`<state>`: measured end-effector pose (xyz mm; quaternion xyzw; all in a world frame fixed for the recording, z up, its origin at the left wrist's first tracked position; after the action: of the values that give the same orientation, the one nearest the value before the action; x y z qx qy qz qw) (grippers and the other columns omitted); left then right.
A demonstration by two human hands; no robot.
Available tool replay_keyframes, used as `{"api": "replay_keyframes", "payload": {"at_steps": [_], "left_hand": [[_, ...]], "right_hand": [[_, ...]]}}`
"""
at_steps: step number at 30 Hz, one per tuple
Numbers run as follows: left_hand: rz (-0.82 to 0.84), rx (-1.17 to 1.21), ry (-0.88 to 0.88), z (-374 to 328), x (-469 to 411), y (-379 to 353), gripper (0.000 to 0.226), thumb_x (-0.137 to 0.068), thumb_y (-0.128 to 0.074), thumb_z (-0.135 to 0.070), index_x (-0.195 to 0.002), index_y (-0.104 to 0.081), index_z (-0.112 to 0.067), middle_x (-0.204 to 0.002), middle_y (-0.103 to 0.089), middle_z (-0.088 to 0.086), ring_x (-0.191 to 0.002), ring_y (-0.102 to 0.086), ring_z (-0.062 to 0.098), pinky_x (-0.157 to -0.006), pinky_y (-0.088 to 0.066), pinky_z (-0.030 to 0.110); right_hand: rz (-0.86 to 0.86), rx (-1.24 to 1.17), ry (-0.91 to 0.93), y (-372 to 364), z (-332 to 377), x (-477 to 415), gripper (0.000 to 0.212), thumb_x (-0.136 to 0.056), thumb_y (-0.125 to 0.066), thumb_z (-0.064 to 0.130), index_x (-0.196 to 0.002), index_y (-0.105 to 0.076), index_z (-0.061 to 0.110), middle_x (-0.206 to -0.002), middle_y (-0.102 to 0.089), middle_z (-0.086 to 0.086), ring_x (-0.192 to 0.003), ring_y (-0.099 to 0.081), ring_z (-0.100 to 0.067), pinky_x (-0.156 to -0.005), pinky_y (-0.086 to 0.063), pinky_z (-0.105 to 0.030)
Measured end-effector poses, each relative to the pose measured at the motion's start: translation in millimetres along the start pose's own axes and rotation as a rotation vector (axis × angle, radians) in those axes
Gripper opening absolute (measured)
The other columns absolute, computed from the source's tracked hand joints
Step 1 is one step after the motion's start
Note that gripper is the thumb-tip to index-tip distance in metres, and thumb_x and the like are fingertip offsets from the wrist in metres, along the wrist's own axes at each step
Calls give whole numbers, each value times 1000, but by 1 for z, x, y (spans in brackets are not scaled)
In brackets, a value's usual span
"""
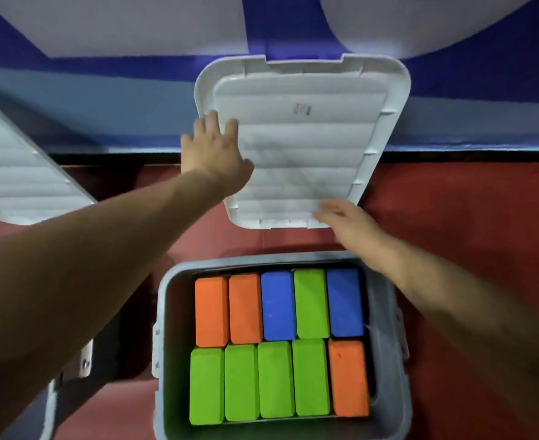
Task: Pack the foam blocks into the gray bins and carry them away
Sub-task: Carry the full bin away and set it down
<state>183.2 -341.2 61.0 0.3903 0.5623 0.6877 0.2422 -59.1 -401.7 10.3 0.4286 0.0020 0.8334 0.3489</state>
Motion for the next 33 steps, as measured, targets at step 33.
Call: {"api": "replay_keyframes", "payload": {"at_steps": [33], "left_hand": [[178, 565, -404, -33, 175, -24, 58, -83, -36, -57, -119, -70, -27, -122, -68, -4, -115, -60, 20, -98, -46, 39]], "right_hand": [[108, -828, -177, -12, -32, 101, 14, -99, -52, 2, -96, -57, 14, -87, -62, -4, -66, -68, -4, -59, -55, -19]]}}
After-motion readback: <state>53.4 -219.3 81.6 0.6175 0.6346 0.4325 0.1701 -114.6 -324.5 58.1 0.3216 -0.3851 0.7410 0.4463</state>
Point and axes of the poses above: each hand's wrist, its own x-axis away from the middle knuckle, its own y-axis out of the back of the hand, z = x × y, the point moved 3 cm from there along -x, towards the middle knuckle
